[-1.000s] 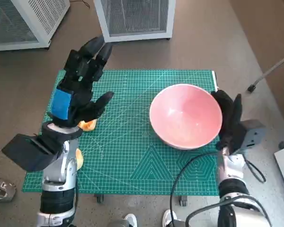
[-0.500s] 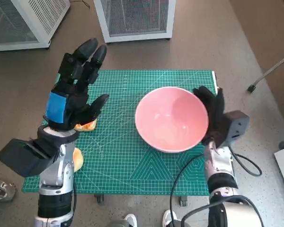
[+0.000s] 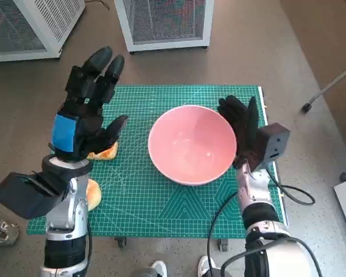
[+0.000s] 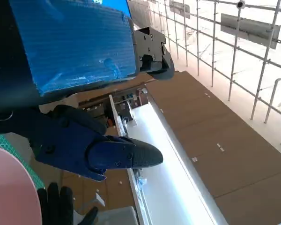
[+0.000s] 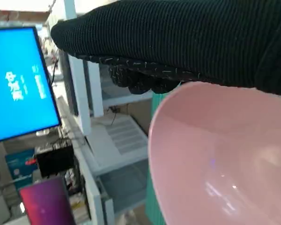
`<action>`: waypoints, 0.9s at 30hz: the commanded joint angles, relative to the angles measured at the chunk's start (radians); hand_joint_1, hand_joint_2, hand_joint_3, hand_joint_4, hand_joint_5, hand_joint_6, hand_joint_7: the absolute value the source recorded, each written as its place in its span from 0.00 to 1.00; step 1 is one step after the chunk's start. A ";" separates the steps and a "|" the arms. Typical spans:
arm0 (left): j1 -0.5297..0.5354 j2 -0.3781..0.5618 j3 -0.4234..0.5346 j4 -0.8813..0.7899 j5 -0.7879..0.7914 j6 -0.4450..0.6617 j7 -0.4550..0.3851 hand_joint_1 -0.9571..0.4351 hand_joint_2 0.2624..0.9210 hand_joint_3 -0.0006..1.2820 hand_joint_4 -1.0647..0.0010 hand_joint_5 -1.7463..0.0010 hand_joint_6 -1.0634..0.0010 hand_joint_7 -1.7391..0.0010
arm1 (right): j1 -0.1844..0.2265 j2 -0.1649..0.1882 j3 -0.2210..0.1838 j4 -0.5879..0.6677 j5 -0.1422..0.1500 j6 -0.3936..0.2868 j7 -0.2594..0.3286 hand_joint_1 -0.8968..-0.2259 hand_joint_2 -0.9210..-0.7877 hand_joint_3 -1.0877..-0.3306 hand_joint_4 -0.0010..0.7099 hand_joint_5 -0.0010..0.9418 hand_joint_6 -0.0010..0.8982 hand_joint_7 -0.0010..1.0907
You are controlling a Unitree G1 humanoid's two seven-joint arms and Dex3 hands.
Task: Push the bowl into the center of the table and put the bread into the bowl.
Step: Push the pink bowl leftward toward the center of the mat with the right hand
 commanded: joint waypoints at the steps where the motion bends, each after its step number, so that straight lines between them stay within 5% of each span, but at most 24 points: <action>1: 0.022 0.009 0.009 -0.023 -0.003 0.001 0.006 0.32 1.00 0.25 0.73 1.00 0.89 0.71 | -0.006 0.018 -0.004 0.020 -0.003 0.039 0.001 0.44 0.00 0.50 0.27 0.00 0.38 0.04; 15: 0.040 0.019 0.026 -0.063 -0.029 0.041 0.003 0.32 1.00 0.25 0.74 1.00 0.89 0.72 | -0.040 0.051 -0.006 0.025 -0.006 0.084 -0.008 0.42 0.00 0.50 0.29 0.01 0.40 0.04; 27: 0.046 0.021 0.030 -0.072 -0.032 0.055 0.006 0.32 1.00 0.25 0.74 1.00 0.90 0.72 | -0.053 0.057 0.019 0.025 -0.042 0.088 -0.023 0.42 0.00 0.51 0.30 0.01 0.38 0.03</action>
